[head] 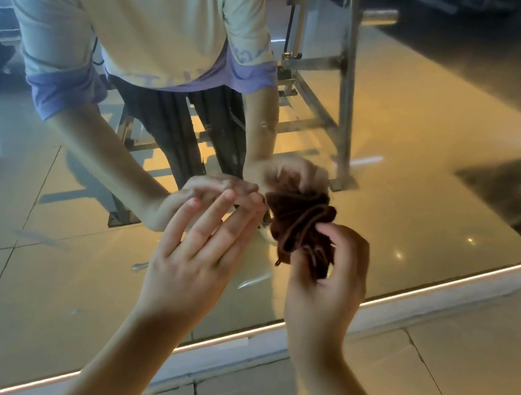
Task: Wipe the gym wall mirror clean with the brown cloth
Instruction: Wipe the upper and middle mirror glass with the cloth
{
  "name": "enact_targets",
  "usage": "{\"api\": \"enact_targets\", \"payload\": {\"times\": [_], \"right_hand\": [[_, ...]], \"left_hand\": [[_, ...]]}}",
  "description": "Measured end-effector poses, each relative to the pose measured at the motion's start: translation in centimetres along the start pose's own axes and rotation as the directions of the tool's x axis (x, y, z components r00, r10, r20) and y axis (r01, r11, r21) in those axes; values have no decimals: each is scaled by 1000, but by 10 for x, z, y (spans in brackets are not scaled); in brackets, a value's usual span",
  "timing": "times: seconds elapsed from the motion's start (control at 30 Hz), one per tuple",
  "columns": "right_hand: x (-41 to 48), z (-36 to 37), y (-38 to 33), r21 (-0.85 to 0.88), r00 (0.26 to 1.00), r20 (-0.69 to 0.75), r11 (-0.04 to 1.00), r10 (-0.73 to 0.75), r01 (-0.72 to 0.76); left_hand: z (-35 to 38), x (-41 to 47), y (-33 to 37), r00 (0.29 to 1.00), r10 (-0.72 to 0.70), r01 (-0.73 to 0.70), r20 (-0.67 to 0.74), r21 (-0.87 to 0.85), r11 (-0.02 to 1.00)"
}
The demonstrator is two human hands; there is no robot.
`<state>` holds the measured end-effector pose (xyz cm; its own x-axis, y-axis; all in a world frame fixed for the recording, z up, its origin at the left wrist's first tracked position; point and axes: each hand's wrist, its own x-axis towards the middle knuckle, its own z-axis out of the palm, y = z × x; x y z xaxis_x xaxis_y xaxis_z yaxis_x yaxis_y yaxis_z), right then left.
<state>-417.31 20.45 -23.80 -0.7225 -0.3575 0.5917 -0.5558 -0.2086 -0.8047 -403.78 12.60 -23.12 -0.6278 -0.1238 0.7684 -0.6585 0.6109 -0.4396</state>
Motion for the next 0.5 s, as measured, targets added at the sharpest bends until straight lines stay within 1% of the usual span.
{"api": "enact_targets", "payload": {"times": [0.03, 0.07, 0.1, 0.17, 0.2, 0.23, 0.27, 0.3, 0.37, 0.4, 0.43, 0.5], "right_hand": [[2, -2, 0, -3, 999, 39, 999, -36, 36], [8, -5, 4, -14, 999, 30, 999, -45, 45], [15, -7, 10, -33, 1000, -12, 999, -27, 26], [25, -10, 16, -27, 987, -128, 994, 100, -105], [24, -8, 15, 2, 969, -175, 984, 175, -178], [21, -4, 11, 26, 954, -201, 975, 221, -220], [14, 1, 6, 30, 955, -204, 976, 217, -216], [7, 5, 1, 12, 968, -179, 984, 177, -177], [-2, 7, -9, -13, 992, -79, 995, 95, -97], [1, 5, -11, -10, 996, -46, 997, 82, -83], [7, 2, -9, -8, 995, -45, 996, 84, -84], [22, -5, -1, 7, 984, -111, 990, 138, -138]], "left_hand": [[-1, 0, -1, 1000, 5, -5, 3, 1, 1000], [-2, 0, -1, 1000, 10, -10, 5, -4, 1000], [-3, 1, -2, 1000, 11, -11, 4, -10, 1000], [-4, 3, -2, 1000, -1, 1, -3, -27, 1000], [-4, 5, -2, 1000, -12, 12, -10, -31, 999], [-4, 6, -2, 1000, -24, 24, -20, -27, 999], [-3, 8, -2, 999, -34, 33, -30, -20, 999], [-3, 10, -3, 999, -37, 37, -37, -14, 999], [-3, 11, -4, 999, -29, 29, -43, -2, 1000], [-3, 11, -5, 999, -23, 23, -42, 3, 1000], [-3, 10, -6, 999, -19, 19, -38, 4, 1000], [-3, 9, -6, 999, -16, 16, -30, -1, 1000]]}}
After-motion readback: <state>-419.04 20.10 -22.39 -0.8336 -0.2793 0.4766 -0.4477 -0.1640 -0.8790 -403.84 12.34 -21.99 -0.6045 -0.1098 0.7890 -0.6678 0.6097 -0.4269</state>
